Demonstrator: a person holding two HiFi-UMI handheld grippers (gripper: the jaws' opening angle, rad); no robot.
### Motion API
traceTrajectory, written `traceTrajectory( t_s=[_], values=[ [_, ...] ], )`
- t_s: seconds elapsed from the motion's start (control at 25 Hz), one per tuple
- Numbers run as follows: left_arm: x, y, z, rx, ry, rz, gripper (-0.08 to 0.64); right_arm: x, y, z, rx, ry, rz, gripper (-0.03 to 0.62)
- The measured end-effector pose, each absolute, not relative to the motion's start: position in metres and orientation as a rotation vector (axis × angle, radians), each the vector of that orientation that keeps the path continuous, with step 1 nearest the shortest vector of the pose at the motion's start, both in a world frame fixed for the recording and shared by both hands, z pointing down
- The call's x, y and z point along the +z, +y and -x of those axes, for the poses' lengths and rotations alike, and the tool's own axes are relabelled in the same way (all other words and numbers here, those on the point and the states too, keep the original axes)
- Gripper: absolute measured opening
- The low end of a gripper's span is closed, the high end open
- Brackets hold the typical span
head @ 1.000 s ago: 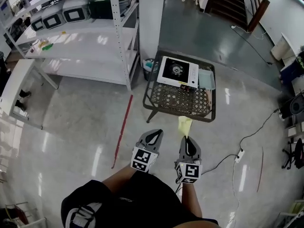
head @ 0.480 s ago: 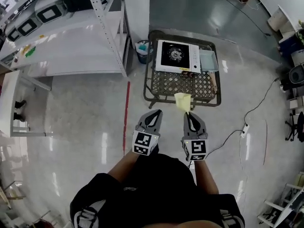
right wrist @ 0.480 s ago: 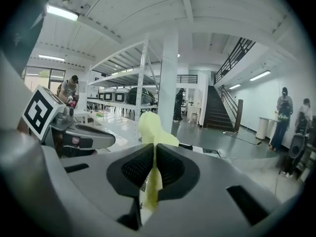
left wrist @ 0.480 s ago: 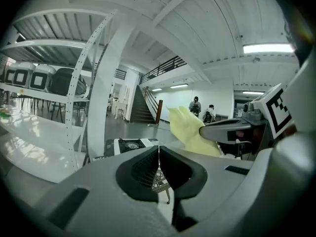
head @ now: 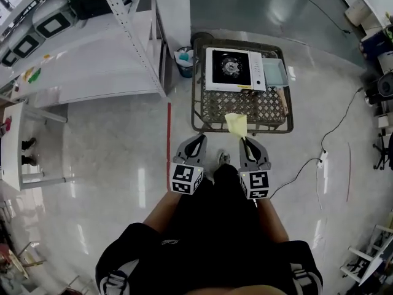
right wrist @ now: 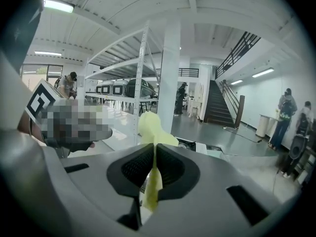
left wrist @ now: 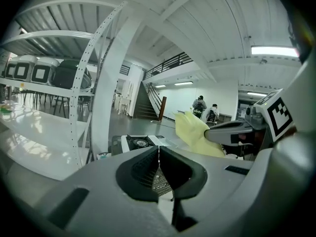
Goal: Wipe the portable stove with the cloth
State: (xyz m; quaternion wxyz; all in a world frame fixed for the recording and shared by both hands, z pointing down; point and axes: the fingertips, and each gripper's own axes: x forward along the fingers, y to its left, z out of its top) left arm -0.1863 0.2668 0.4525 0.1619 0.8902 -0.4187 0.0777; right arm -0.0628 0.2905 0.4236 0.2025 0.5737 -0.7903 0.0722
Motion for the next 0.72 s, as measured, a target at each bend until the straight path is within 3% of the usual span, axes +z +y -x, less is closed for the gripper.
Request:
traceTrajectory(
  t_s=[0.72],
  values=[
    [0.482, 0.151, 0.159, 0.324, -1.208, -2.47, 0.021, 0.458, 0.168, 0.024, 0.279, -2.222, -1.55, 0.018]
  ],
)
